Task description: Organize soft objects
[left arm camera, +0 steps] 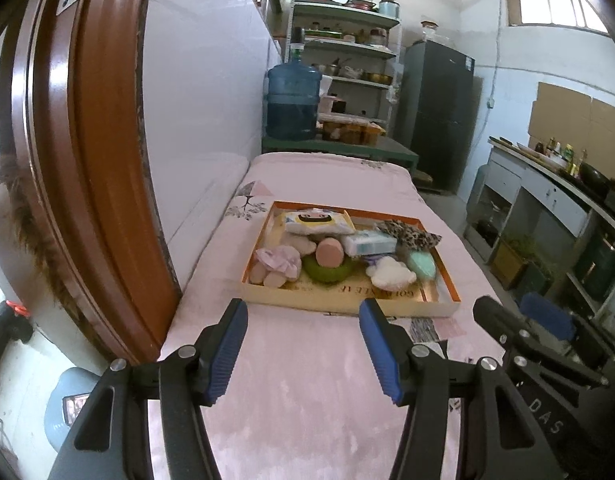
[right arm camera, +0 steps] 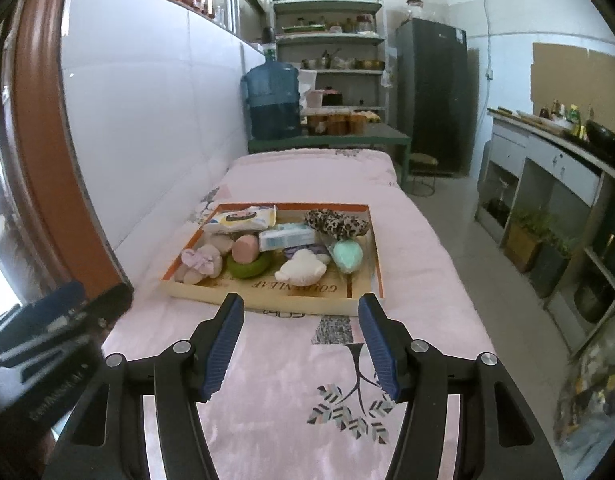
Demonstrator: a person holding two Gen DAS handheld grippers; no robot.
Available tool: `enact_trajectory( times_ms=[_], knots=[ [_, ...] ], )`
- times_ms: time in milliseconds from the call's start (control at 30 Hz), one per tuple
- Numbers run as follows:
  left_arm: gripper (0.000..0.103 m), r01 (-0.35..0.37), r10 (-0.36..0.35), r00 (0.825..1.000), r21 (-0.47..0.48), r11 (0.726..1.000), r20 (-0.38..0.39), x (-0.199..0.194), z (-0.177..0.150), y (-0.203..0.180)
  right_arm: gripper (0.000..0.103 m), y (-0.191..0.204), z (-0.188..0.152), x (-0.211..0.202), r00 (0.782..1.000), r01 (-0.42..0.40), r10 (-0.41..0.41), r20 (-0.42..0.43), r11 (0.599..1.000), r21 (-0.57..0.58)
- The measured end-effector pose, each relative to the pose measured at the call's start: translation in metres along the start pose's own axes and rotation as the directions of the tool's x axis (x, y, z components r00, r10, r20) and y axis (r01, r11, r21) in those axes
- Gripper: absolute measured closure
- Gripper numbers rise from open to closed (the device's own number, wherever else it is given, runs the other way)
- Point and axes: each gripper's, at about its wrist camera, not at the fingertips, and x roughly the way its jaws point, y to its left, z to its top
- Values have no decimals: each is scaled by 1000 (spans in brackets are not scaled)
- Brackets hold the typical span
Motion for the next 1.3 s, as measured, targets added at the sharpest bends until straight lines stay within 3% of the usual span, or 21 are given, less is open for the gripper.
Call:
enact_trajectory(
  times_ms=[367,1300],
  knots=[
    [45,-1,0,999,20,1000,48,-29,-6,0,36,10,-6,-40,998,10,-9,61,1000,-1],
    [45,-9,7,996,30,1000,88,-40,-4,3,30,15,-7,-39,998,9,-9,54,1000,3]
  ],
)
